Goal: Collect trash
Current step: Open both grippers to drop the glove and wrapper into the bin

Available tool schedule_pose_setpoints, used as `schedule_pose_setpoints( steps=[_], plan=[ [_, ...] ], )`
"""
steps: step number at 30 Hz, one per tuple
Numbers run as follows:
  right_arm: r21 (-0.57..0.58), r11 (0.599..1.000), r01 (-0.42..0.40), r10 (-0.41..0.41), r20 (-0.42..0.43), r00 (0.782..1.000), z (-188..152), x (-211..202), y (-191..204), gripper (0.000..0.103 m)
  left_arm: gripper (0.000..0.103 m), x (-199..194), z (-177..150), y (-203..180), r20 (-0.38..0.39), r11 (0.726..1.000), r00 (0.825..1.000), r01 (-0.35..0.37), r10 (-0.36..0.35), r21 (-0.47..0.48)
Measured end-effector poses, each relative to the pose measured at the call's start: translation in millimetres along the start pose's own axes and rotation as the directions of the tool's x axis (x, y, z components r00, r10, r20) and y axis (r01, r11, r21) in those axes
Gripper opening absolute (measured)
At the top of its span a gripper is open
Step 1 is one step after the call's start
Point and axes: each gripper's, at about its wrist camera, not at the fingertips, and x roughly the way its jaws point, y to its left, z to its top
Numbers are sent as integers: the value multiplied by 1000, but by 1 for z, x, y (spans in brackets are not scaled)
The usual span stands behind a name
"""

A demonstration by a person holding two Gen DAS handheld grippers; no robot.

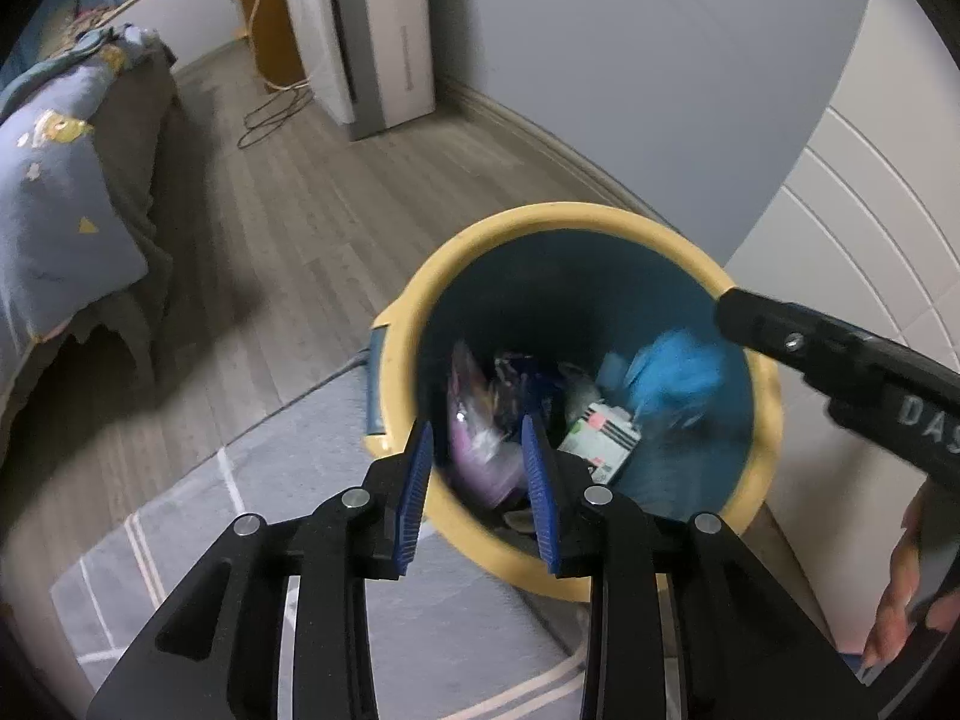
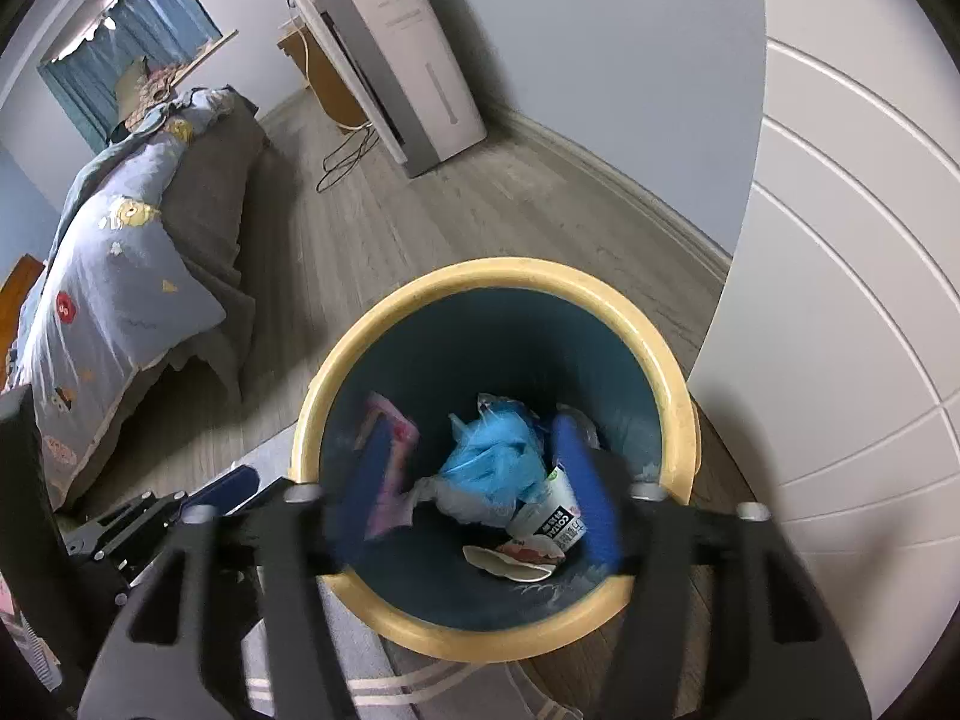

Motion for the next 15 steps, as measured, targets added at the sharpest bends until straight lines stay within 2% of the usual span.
schedule_pose_setpoints(
  steps=[2,4,5,7,9,11,15],
  plan=[
    [-11,1000,13,-13,-8,1000,0,1,2,67,35,-2,-2,6,-2,1000,1000,6,-6,-19],
    [-36,999,34,-34,-3,999,1,1,5,85,56,-6,-6,11,11,1000,1000,1,-1,-30],
    [-43,998,42,-42,3,999,1,0,7,88,70,-9,-8,13,25,999,1000,-10,10,-31],
    [-55,997,53,-52,16,998,1,-5,11,97,74,-17,-12,18,52,999,998,-20,22,-27],
    [-58,997,57,-57,13,998,0,-8,14,97,79,-22,-15,24,52,999,998,-21,23,-39],
    [-69,996,54,-54,5,999,-1,-13,21,97,90,-26,-18,29,54,998,998,-35,38,-57],
    [-123,991,58,-55,30,998,-2,-32,39,97,93,-47,-29,42,69,995,996,-50,56,-87]
  ],
)
